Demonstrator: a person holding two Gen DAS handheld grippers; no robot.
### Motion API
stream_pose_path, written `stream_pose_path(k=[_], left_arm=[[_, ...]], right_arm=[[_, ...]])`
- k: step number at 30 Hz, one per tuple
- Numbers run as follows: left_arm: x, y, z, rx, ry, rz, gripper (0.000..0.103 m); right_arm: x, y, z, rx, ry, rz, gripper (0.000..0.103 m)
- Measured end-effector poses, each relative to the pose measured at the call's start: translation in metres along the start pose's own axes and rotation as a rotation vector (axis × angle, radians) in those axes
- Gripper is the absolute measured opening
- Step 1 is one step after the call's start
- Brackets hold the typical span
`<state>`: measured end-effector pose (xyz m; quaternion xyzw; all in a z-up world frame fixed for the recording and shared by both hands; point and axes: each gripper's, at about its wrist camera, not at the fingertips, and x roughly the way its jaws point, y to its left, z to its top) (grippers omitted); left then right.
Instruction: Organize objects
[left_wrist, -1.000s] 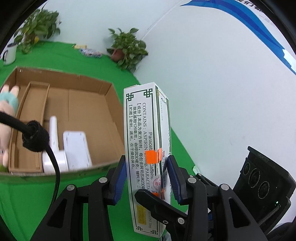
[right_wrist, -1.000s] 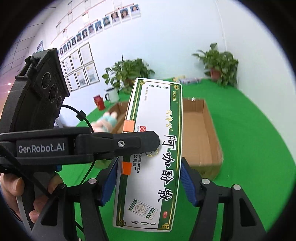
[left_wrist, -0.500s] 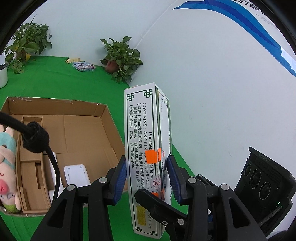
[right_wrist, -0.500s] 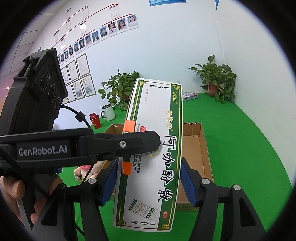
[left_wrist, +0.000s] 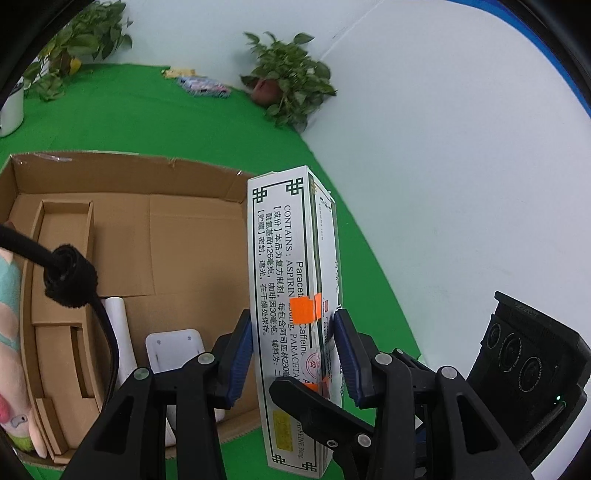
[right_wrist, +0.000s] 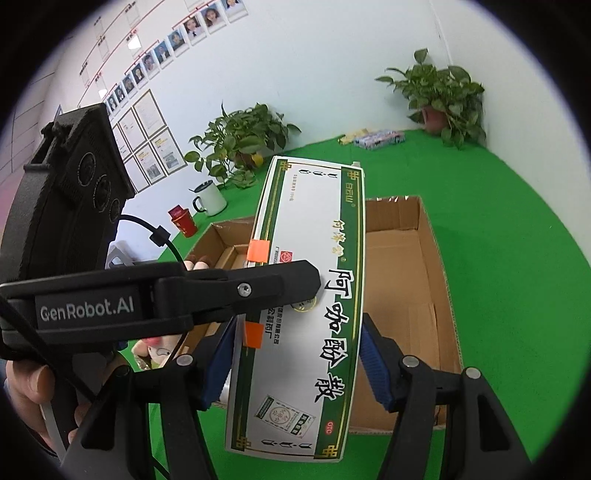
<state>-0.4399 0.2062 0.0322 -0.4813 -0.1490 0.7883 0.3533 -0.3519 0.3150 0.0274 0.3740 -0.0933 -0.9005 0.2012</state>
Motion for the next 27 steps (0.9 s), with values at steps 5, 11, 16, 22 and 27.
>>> stream_pose_path(k=[5, 11, 16, 22, 27], left_arm=[[0.040, 0.035, 0.010, -0.078, 0.070, -0.002, 0.040], [0.076, 0.072, 0.019, -0.132, 0.132, 0.030, 0.040], [0.105, 0.093, 0.013, -0.176, 0.184, 0.011, 0.040], [0.138, 0.110, 0.005, -0.222, 0.246, -0.028, 0.040], [0.155, 0.115, 0.001, -0.226, 0.286, -0.034, 0.041]], right_arm=[[0.032, -0.016, 0.001, 0.032, 0.072, 0.009, 0.062], [0.073, -0.035, 0.002, 0.095, 0.162, 0.052, 0.062], [0.087, -0.038, -0.013, 0.088, 0.232, 0.026, 0.062], [0.098, -0.050, -0.026, 0.104, 0.313, -0.016, 0.062], [0.103, -0.057, -0.036, 0.118, 0.339, -0.041, 0.062]])
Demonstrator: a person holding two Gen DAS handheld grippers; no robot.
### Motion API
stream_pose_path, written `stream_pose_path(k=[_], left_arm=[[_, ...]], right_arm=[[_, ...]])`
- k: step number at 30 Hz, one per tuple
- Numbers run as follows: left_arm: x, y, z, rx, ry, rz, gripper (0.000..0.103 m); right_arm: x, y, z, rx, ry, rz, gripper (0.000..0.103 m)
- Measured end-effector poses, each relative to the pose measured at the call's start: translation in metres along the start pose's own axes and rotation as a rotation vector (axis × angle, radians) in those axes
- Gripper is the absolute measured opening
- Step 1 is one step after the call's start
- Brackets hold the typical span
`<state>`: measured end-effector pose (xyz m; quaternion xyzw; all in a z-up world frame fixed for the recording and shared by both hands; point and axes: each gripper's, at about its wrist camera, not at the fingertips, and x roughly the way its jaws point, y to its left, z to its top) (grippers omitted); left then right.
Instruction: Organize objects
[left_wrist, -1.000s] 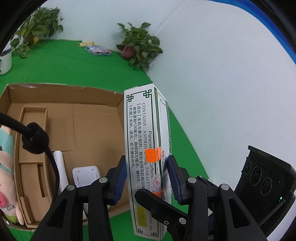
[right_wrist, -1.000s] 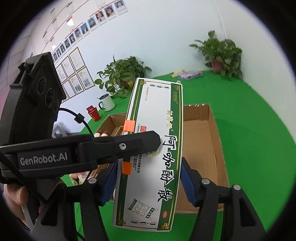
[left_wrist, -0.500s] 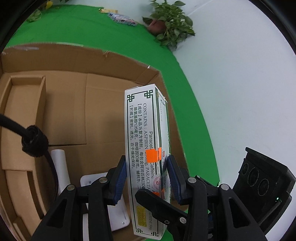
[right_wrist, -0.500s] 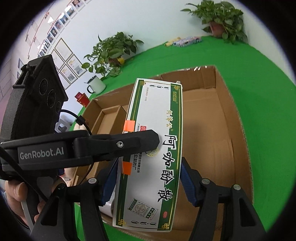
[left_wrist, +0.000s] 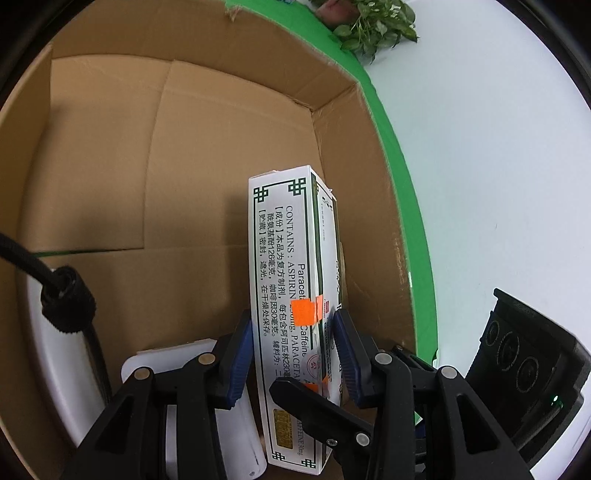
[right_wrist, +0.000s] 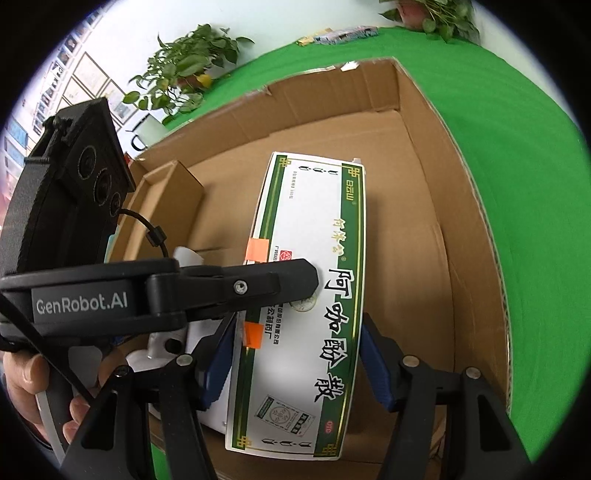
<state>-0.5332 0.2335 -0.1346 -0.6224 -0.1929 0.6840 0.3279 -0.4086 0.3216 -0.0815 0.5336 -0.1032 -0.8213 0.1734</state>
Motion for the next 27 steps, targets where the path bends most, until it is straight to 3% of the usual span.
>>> stream_pose_path(k=[6, 10, 14, 17, 23, 27], left_arm=[[-0.002, 0.003, 0.008, -0.023, 0.022, -0.003, 0.047], [-0.025, 0.006, 0.004, -0.017, -0.039, 0.035, 0.047], [-0.052, -0.003, -0.006, 0.046, -0.108, 0.111, 0.047], [-0.067, -0.009, -0.010, 0.076, -0.151, 0.155, 0.047], [-0.097, -0.013, -0.044, 0.125, -0.227, 0.213, 0.047], [-0.121, -0.019, -0.082, 0.178, -0.323, 0.302, 0.048]], right_arm=[[0.000, -0.006, 0.001, -0.017, 0.001, -0.027, 0.062], [0.001, 0.000, -0.004, -0.040, 0.013, -0.056, 0.063], [0.007, -0.002, -0.009, -0.011, 0.064, -0.003, 0.066], [0.006, 0.000, -0.012, -0.013, 0.068, -0.017, 0.066], [0.004, 0.009, -0.018, -0.025, 0.075, -0.062, 0.068], [0.004, 0.017, -0.023, -0.047, 0.089, -0.099, 0.074]])
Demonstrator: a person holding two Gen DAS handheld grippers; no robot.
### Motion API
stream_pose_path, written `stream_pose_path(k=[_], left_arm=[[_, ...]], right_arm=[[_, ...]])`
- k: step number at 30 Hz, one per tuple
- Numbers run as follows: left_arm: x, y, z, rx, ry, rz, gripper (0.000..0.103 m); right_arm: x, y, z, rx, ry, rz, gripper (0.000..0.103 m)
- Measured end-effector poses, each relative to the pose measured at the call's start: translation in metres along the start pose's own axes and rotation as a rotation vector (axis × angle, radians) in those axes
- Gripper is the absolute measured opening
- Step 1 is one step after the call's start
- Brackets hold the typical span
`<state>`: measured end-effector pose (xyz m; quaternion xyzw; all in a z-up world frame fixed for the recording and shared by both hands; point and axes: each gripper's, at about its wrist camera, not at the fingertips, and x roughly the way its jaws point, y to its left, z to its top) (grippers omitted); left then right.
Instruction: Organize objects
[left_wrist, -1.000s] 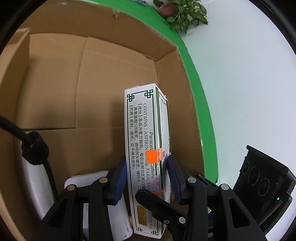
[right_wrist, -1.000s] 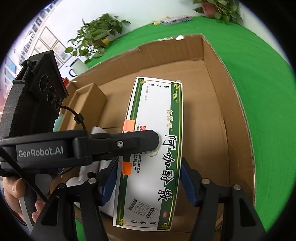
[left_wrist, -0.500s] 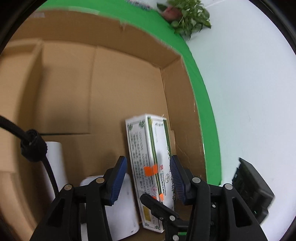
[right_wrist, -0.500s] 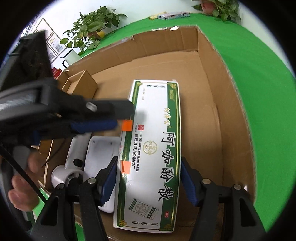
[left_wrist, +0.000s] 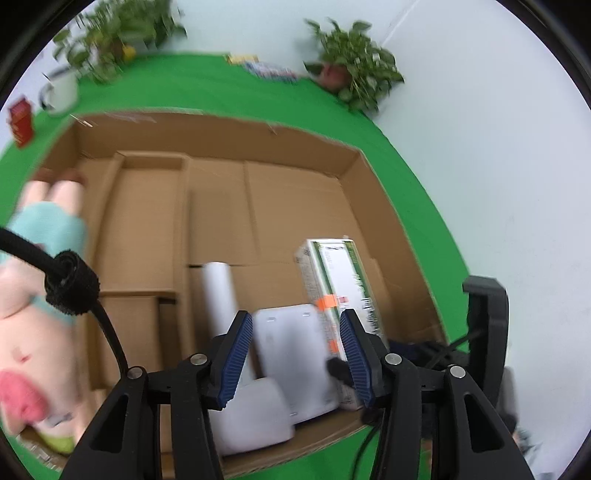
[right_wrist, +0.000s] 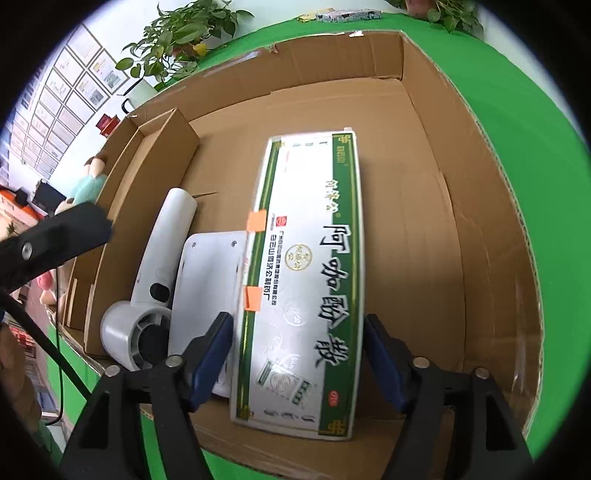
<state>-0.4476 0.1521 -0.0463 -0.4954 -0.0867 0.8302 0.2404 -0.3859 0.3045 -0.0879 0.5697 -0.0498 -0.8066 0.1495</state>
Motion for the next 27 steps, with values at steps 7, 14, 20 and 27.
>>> stream_pose_path(k=[7, 14, 20, 27], left_arm=[[-0.060, -0.017, -0.047, 0.144, -0.277, 0.265, 0.072], [-0.080, -0.003, -0.106, 0.177, -0.508, 0.554, 0.102], [-0.040, 0.010, -0.128, 0.150, -0.479, 0.626, 0.102], [-0.017, 0.026, -0.129, 0.095, -0.495, 0.555, 0.103]], right_arm=[[-0.037, 0.020, -0.025, -0.102, -0.234, -0.237, 0.079], [-0.055, 0.051, -0.082, -0.174, -0.537, -0.233, 0.083], [-0.045, 0.057, -0.095, -0.148, -0.610, -0.295, 0.086], [-0.044, 0.059, -0.103, -0.146, -0.691, -0.315, 0.088]])
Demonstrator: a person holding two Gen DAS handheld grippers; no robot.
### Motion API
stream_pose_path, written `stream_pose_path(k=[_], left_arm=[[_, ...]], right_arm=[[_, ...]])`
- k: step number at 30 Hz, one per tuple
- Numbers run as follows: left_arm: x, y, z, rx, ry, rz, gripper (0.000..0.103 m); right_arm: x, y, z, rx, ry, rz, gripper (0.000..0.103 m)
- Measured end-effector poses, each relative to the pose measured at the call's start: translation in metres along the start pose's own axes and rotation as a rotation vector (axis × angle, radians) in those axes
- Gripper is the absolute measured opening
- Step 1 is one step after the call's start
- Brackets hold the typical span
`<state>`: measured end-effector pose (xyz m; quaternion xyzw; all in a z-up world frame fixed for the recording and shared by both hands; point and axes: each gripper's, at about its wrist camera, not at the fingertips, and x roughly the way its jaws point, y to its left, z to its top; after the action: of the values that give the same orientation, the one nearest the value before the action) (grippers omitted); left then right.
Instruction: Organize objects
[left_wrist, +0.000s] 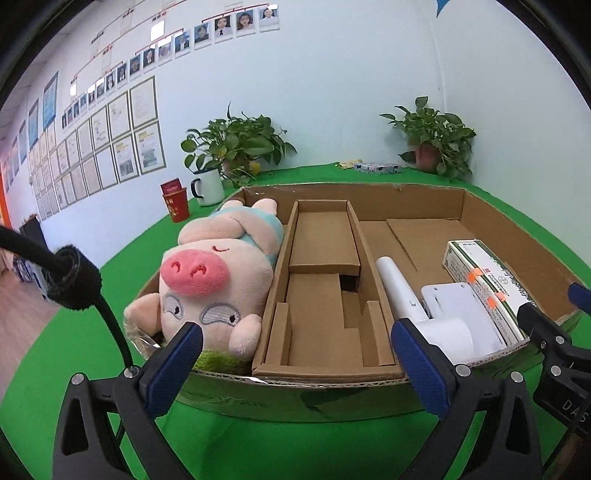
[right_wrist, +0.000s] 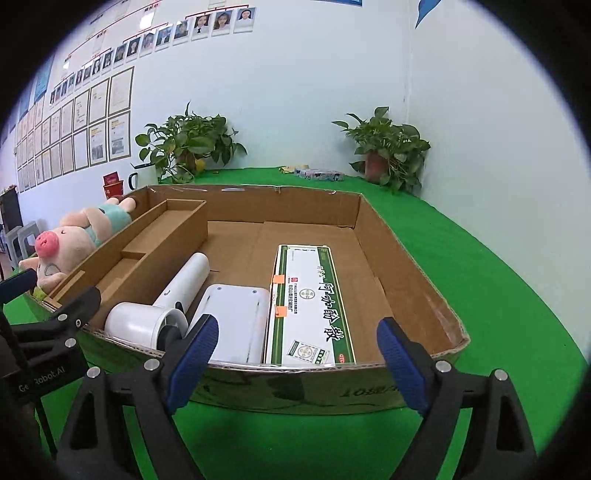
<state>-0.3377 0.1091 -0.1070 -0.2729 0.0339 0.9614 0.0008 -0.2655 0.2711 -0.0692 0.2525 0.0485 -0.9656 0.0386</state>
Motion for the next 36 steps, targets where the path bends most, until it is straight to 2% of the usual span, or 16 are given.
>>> stream_pose_path(k=[5, 8, 36], left_arm=[[0.0026, 0.0008, -0.0019, -0.005, 0.004, -0.011, 0.103], [0.0026, 0.0006, -0.0018, -0.007, 0.005, -0.012, 0.103], [0.0044, -0.0013, -0.0012, -0.010, 0.003, -0.014, 0.103]], right_arm=[[0.0020, 0.0001, -0.0001, -0.004, 0.000, -0.021, 0.091], [0.0030, -0.0010, -0.0010, 0.001, 0.000, -0.004, 0.094], [0.0023, -0.0012, -0.0011, -0.001, 0.000, -0.003, 0.094]])
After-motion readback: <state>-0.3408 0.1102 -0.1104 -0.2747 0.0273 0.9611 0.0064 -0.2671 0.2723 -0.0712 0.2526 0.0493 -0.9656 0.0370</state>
